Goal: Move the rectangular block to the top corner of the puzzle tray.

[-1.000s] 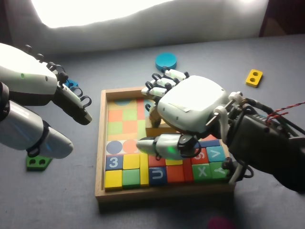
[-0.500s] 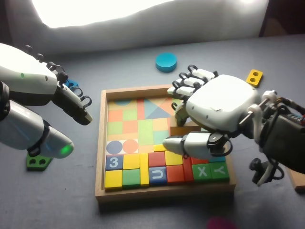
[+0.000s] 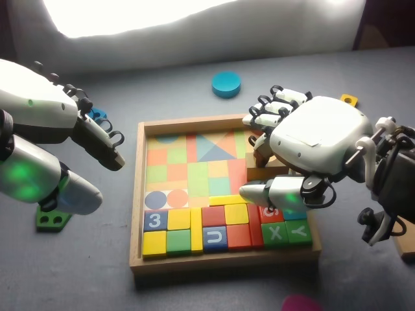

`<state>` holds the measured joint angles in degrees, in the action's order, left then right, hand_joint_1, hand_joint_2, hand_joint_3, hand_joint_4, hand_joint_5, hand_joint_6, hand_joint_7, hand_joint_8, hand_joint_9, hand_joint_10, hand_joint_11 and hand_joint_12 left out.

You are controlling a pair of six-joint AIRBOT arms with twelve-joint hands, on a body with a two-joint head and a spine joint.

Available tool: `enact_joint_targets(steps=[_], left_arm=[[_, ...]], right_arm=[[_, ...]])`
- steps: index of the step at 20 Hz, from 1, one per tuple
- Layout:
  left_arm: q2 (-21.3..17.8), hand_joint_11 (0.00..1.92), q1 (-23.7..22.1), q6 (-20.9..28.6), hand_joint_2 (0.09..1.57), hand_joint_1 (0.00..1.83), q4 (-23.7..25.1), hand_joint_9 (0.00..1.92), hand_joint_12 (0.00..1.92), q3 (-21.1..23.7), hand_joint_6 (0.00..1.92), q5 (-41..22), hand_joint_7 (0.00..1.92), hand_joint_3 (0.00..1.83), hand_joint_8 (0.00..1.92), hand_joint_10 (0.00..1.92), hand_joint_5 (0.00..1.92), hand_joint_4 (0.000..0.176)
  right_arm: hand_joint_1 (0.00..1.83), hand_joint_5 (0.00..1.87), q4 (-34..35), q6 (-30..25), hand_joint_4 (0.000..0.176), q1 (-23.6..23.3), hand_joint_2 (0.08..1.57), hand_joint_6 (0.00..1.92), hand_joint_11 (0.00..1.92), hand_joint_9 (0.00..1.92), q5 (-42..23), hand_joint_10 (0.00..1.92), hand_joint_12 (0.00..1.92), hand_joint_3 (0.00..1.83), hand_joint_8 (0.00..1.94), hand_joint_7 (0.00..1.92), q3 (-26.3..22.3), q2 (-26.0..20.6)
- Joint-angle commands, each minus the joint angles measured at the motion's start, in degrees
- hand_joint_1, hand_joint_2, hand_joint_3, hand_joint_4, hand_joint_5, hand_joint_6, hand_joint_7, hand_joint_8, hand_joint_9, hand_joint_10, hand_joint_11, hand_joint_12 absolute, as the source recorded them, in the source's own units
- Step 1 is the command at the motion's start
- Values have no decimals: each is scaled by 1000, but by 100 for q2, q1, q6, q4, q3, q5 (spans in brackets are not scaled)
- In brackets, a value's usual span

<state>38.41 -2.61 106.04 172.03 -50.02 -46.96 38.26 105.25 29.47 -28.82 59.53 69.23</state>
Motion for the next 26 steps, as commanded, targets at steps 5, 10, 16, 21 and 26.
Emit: enact_joint_targets(steps=[5,10,16,21,26], left_arm=[[-10,113,-50,25,1294,199,55,413,788,23,7,439,408,0,4,3,432,19],[-10,109,-50,25,1296,187,55,407,803,19,2,439,401,0,4,4,428,23],[-10,92,-50,25,1295,212,55,409,812,18,6,439,415,0,4,1,445,12],[-10,98,-52,25,1291,213,55,412,816,18,6,439,412,0,6,5,431,17],[-10,110,-53,25,1294,182,55,418,812,18,2,439,414,1,2,4,432,25]], right_arm=[[54,858,-214,-115,0,-37,1193,284,0,167,-98,163,894,0,3,319,301,-38],[46,843,-617,-428,0,-115,1192,311,0,168,-73,173,951,1,2,300,597,33],[68,839,-670,-433,0,-179,1193,326,0,152,-69,178,862,0,5,294,1016,260],[38,813,-690,-490,0,-248,1202,337,0,131,-55,185,731,2,2,294,1420,447],[37,816,-1087,-832,0,-251,1194,346,0,156,-54,207,895,0,0,306,1689,528]])
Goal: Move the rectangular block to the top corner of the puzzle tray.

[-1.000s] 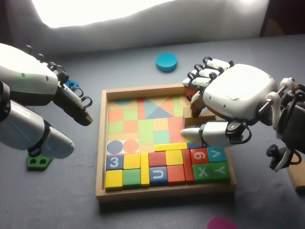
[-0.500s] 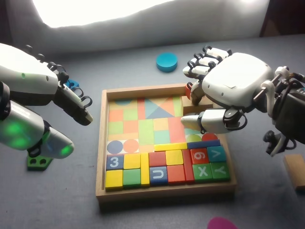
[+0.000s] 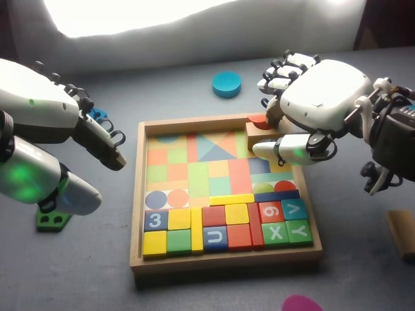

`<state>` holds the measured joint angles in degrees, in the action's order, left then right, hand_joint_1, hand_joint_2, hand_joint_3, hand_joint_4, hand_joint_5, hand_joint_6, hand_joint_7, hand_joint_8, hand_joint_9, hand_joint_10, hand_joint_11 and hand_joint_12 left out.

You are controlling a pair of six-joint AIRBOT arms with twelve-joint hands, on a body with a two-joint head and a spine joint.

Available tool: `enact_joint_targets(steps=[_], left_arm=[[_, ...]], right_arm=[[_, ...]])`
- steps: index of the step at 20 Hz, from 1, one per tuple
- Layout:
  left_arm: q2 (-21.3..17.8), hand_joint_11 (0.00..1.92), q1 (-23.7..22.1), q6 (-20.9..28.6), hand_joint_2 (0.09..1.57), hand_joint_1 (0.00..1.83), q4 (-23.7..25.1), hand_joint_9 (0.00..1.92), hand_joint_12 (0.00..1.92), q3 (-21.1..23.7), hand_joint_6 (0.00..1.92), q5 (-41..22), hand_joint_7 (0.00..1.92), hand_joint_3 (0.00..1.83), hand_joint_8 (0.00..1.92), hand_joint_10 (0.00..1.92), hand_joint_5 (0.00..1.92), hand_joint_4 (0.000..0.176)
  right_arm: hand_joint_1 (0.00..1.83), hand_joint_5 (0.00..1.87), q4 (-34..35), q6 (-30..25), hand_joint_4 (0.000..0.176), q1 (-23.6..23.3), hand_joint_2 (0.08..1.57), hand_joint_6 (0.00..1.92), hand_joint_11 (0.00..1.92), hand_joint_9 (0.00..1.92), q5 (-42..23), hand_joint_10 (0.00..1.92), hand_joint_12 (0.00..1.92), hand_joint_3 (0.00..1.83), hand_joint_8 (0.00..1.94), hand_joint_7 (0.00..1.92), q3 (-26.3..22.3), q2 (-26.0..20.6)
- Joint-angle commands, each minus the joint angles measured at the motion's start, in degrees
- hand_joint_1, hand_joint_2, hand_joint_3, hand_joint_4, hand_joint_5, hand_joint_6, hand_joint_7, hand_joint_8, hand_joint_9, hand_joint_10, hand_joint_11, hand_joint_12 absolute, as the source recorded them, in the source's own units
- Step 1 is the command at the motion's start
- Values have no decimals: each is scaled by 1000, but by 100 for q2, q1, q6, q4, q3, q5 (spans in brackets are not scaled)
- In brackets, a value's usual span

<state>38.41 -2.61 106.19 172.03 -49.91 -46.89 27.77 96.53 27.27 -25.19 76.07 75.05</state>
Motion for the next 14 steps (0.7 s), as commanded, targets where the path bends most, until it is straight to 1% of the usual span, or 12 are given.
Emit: enact_joint_targets(steps=[1,3,4,5,6,7,8,10,11,12,13,14], left_arm=[[-10,116,-53,10,1287,206,55,427,814,7,3,433,425,0,5,7,438,24],[-10,93,-53,10,1295,182,55,405,809,7,0,433,408,1,0,0,423,27],[-11,105,-52,10,1285,210,55,415,814,7,5,433,417,0,3,4,438,20],[-11,105,-51,10,1285,210,55,415,814,6,5,433,417,0,3,4,438,20],[-11,104,-52,10,1294,172,55,410,811,7,2,433,406,2,2,1,426,24],[-11,102,-57,10,1296,185,55,406,810,8,2,433,404,2,1,0,425,23],[-11,108,-61,10,1299,176,55,409,808,8,2,433,406,3,2,1,427,26],[-11,107,-61,10,1298,187,55,409,806,7,3,433,405,2,1,1,432,23],[-11,109,-61,11,1299,169,55,408,803,8,2,432,399,1,0,1,422,26],[-11,120,-61,11,1295,184,55,418,805,9,3,432,407,0,3,4,426,25],[-11,121,-62,11,1292,187,55,420,804,9,4,432,409,0,3,5,428,27],[-11,117,-63,11,1298,157,55,418,799,9,3,432,406,1,2,3,429,28]], right_arm=[[64,820,-40,26,0,-42,1192,348,0,158,-417,209,893,0,2,309,69,-41],[78,823,-40,-10,0,-85,1191,339,0,144,-417,208,811,0,0,306,100,-37],[68,827,-40,-13,0,-120,1189,338,0,151,-415,212,802,0,2,311,98,-38],[68,827,-41,-13,0,-162,1189,338,0,151,-393,212,802,0,2,311,98,-40],[73,820,-41,-17,0,-195,1190,336,0,157,-378,215,793,0,2,313,98,-42],[45,804,-42,-17,0,-231,1196,333,0,141,-361,209,795,2,1,297,98,-48],[45,794,-42,-17,0,-250,1199,345,0,131,-344,206,733,2,2,287,98,-53],[39,798,-42,-17,0,-304,1198,360,0,141,-306,213,770,1,3,296,91,-73],[49,805,-42,-16,0,-332,1193,379,0,147,-290,223,702,0,3,309,66,-98],[60,808,-42,-10,0,-368,1189,385,0,155,-268,230,688,0,6,319,34,-125],[61,787,-42,-8,0,-404,1192,405,0,137,-243,234,661,0,1,308,-1,-153],[58,780,-42,-3,0,-439,1194,413,0,141,-222,240,780,0,2,314,-41,-177]])
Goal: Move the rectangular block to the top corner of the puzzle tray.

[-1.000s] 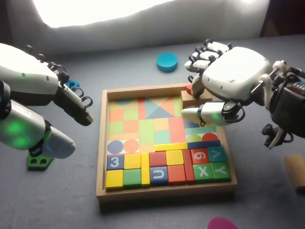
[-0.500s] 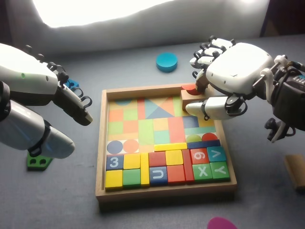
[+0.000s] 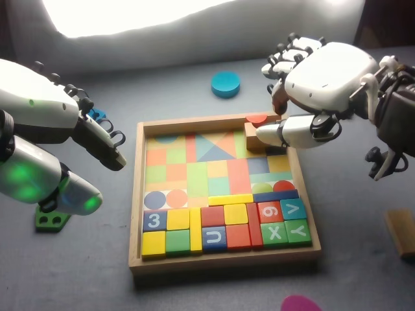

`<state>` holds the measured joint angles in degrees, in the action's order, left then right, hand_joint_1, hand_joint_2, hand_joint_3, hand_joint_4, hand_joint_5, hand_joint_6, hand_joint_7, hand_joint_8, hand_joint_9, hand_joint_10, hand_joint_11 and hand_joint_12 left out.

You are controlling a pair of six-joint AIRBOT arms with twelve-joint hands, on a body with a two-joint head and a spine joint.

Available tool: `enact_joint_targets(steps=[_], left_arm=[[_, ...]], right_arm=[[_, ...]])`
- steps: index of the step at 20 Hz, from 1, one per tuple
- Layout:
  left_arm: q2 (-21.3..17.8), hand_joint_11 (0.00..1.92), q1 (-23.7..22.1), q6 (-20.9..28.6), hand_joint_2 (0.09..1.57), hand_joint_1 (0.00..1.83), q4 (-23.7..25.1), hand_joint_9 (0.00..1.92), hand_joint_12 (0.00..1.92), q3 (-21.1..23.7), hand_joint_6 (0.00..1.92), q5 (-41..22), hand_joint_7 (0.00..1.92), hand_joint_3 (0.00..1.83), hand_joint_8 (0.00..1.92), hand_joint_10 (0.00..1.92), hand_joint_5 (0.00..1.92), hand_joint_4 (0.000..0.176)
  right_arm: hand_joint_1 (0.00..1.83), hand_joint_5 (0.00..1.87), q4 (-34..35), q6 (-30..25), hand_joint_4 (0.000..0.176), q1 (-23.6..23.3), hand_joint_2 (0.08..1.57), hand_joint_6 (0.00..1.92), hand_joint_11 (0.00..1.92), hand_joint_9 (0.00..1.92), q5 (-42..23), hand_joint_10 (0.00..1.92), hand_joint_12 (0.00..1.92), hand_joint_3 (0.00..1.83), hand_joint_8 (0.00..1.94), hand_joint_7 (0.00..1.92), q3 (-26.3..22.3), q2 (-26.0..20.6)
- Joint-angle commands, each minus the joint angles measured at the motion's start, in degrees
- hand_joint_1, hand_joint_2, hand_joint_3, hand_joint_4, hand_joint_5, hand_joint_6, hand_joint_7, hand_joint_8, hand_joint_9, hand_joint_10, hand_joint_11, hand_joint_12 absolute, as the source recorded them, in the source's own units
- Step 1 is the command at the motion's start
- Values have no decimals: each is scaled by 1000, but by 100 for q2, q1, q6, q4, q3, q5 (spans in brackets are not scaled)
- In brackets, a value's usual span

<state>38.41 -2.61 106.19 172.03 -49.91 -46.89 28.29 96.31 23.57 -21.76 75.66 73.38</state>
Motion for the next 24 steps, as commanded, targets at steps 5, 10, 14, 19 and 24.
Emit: enact_joint_targets(steps=[5,10,14,19,24], left_arm=[[-11,120,-63,11,1292,192,55,415,797,9,8,432,416,0,7,8,450,21],[-11,112,-65,11,1292,183,55,413,795,10,3,432,408,0,0,2,440,26],[-11,96,-68,11,1299,182,55,406,791,9,0,432,404,2,1,1,426,26],[-11,104,-68,11,1300,172,55,416,812,1,1,432,410,1,1,2,426,25],[-10,94,-68,11,1296,190,55,405,812,-4,4,432,406,0,1,1,435,21]], right_arm=[[16,757,-94,90,0,-246,1199,415,0,141,-534,249,997,4,0,301,-285,-98],[57,772,-92,241,0,-253,1190,411,0,137,-440,251,906,0,1,303,-557,-105],[53,791,-91,327,0,-59,1193,406,0,136,-384,274,933,0,1,328,-737,-160],[69,801,-51,339,0,57,1190,417,0,140,-446,276,865,0,3,323,-746,-189],[54,794,-51,318,0,105,1194,409,0,121,-511,266,929,0,2,325,-600,-147]])
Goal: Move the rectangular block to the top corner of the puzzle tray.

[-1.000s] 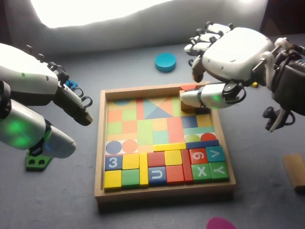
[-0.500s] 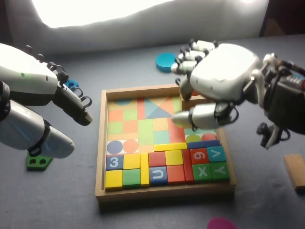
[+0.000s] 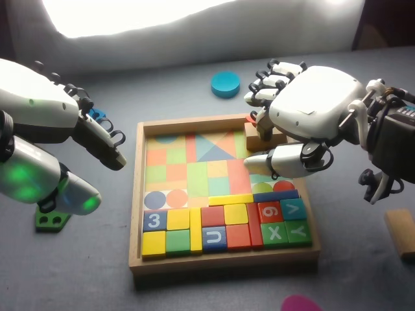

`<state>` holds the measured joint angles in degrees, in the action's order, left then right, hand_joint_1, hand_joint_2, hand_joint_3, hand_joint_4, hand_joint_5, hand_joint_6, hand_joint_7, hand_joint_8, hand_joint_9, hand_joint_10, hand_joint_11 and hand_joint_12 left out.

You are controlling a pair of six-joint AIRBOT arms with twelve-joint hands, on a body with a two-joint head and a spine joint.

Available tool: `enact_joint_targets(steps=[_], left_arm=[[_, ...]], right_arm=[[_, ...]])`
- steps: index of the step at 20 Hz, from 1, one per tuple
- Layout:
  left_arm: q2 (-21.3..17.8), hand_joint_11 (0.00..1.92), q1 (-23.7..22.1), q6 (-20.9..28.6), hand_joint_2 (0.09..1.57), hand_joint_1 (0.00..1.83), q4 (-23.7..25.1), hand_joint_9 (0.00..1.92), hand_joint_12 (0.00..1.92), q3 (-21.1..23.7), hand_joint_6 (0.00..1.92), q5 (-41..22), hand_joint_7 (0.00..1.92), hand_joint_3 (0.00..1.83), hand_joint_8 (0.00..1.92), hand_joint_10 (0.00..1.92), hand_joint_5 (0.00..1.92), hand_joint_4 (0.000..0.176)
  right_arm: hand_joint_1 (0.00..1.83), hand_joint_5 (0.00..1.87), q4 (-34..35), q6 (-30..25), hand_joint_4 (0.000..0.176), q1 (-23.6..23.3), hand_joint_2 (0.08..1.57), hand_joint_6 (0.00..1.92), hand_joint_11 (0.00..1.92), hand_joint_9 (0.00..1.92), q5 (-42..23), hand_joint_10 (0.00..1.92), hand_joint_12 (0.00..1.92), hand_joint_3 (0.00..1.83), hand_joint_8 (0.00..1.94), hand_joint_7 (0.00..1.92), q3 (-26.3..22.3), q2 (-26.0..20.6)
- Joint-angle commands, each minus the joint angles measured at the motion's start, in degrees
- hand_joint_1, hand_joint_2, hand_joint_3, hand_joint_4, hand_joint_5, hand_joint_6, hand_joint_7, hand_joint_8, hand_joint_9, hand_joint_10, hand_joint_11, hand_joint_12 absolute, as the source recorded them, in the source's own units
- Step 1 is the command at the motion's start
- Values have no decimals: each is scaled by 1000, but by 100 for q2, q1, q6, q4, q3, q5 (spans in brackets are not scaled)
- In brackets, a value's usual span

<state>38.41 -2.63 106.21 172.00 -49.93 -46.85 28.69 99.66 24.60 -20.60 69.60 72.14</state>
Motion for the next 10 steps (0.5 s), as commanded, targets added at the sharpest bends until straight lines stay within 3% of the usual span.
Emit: enact_joint_targets(steps=[1,4,7,10], left_arm=[[-10,86,-66,9,1296,188,57,395,809,-2,0,427,395,0,0,0,415,25],[-10,108,-66,9,1290,196,57,411,806,-4,2,427,412,0,3,4,428,23],[-10,100,-66,9,1299,185,57,401,790,-2,1,427,405,2,1,0,412,17],[-10,93,-68,9,1304,162,57,391,795,1,5,427,393,2,2,1,412,26]], right_arm=[[79,801,-90,-26,0,15,1189,409,0,127,-627,269,933,0,2,327,26,-15],[56,776,-90,-49,0,90,1195,441,0,111,-619,265,769,1,9,307,81,9],[67,780,-90,-53,0,136,1188,452,0,116,-605,270,852,0,4,312,85,15],[61,771,-90,-55,0,150,1191,438,0,109,-605,263,745,0,2,308,100,19]])
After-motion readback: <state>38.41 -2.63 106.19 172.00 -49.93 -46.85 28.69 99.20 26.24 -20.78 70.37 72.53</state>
